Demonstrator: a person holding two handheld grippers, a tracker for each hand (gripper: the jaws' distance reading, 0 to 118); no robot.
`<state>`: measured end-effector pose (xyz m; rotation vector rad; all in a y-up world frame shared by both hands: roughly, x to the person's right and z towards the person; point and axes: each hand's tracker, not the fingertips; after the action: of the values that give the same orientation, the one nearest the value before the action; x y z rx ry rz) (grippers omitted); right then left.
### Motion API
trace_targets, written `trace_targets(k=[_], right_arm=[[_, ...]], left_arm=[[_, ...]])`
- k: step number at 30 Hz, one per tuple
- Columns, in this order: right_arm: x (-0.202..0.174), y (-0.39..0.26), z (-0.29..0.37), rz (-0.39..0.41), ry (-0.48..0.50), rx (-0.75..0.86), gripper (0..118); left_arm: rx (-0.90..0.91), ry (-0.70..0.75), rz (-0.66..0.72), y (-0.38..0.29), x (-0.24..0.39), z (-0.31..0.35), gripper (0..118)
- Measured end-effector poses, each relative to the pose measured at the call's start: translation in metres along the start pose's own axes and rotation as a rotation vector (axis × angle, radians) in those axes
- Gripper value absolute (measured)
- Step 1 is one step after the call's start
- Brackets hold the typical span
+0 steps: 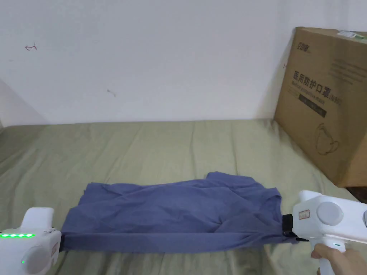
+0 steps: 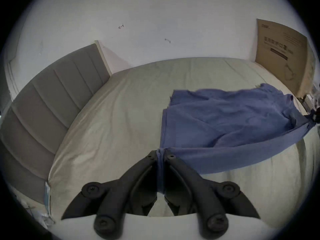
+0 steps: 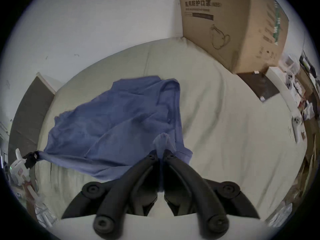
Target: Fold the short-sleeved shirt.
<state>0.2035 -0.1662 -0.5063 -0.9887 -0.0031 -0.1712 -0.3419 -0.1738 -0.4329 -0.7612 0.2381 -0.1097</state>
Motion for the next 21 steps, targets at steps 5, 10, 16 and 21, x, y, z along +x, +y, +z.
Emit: trace_targets(k=[5, 10, 16, 21], right_arm=[[0.005, -0.120, 0.081, -0.017, 0.017, -0.006, 4], [0.030, -0.185, 0.109, -0.024, 0.006, -0.041, 4], [0.037, -0.242, 0.125, -0.051, 0.014, -0.057, 4], [0.038, -0.253, 0.125, -0.068, 0.027, -0.034, 4]], left_arm=[[0.028, 0.014, 0.019, -0.078, -0.014, 0.090, 4], [-0.038, 0.017, -0.030, -0.150, -0.025, 0.151, 4], [-0.079, 0.002, -0.025, -0.190, -0.031, 0.169, 4], [-0.071, -0.001, -0.053, -0.198, -0.029, 0.170, 23]])
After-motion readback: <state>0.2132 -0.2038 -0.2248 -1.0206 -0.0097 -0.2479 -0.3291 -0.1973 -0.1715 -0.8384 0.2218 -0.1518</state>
